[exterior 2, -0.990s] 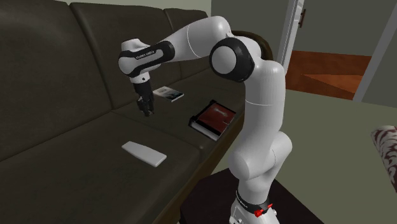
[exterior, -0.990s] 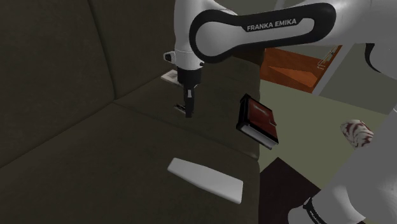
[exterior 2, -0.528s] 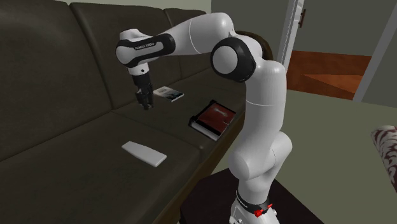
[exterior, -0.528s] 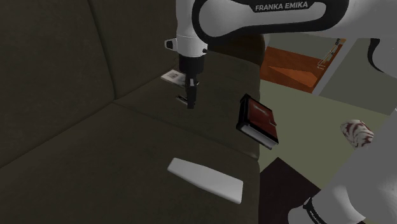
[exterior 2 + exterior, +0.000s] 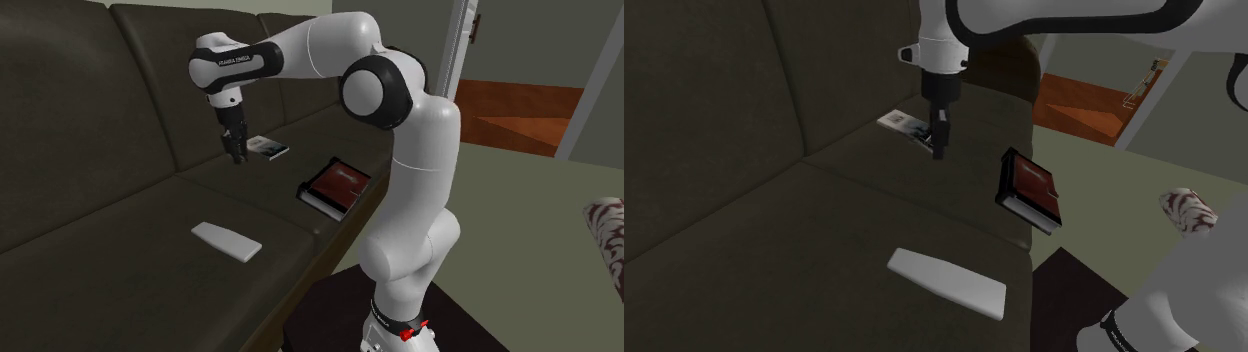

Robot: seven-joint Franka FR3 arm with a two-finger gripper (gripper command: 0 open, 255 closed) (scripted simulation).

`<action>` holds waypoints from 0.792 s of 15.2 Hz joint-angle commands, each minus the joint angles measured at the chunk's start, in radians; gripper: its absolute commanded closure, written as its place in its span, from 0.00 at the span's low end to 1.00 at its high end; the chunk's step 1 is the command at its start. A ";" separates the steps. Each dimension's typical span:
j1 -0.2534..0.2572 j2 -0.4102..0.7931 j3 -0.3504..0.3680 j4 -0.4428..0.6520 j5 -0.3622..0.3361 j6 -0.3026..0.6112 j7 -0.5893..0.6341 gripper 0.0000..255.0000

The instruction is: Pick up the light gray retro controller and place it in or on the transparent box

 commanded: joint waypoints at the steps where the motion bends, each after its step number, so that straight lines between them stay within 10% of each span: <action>1: -0.024 -0.061 -0.019 -0.072 0.019 0.019 -0.046 1.00; 12: -0.116 -0.366 -0.174 -0.392 0.060 0.059 -0.312 1.00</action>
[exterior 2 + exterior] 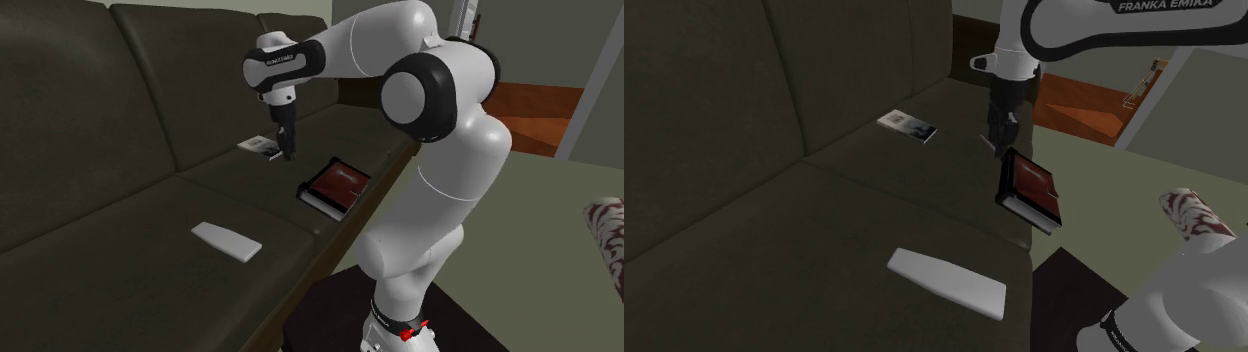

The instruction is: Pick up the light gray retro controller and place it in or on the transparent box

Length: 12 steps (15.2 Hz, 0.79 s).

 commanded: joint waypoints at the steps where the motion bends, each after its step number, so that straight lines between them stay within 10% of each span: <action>1: -0.015 -0.058 -0.034 -0.060 -0.001 0.006 -0.052 1.00; 12: -0.107 -0.245 -0.230 -0.228 -0.084 0.006 -0.315 1.00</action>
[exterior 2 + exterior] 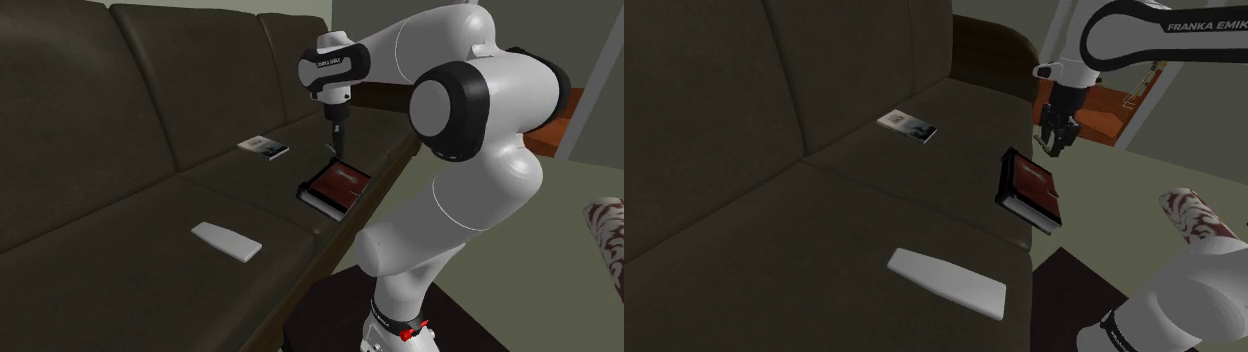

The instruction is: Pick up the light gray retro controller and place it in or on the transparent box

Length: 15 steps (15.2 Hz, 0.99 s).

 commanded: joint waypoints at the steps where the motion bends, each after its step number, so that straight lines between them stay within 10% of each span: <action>1: -0.011 -0.017 -0.022 -0.027 -0.012 0.013 -0.029 1.00; 15: -0.011 0.002 -0.025 -0.192 -0.018 0.196 -0.011 1.00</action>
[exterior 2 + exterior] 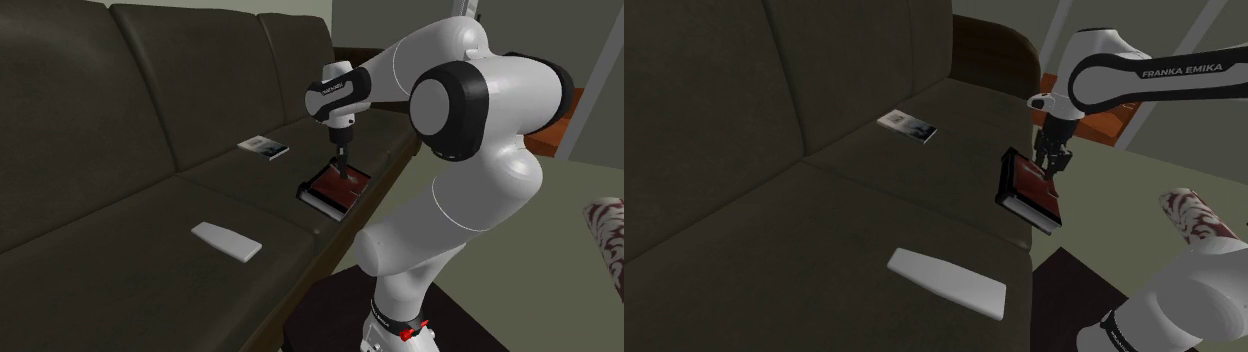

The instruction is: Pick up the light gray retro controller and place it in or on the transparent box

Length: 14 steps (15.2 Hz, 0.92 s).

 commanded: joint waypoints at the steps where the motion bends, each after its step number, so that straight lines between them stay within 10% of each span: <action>1: 0.000 0.007 0.000 -0.004 -0.001 0.012 0.001 1.00; 7: 0.000 0.007 0.000 -0.004 -0.001 0.011 0.001 1.00; 8: 0.000 0.007 0.000 -0.004 -0.001 0.011 0.001 0.00; 14: 0.001 0.002 0.002 0.026 0.002 -0.023 0.000 0.00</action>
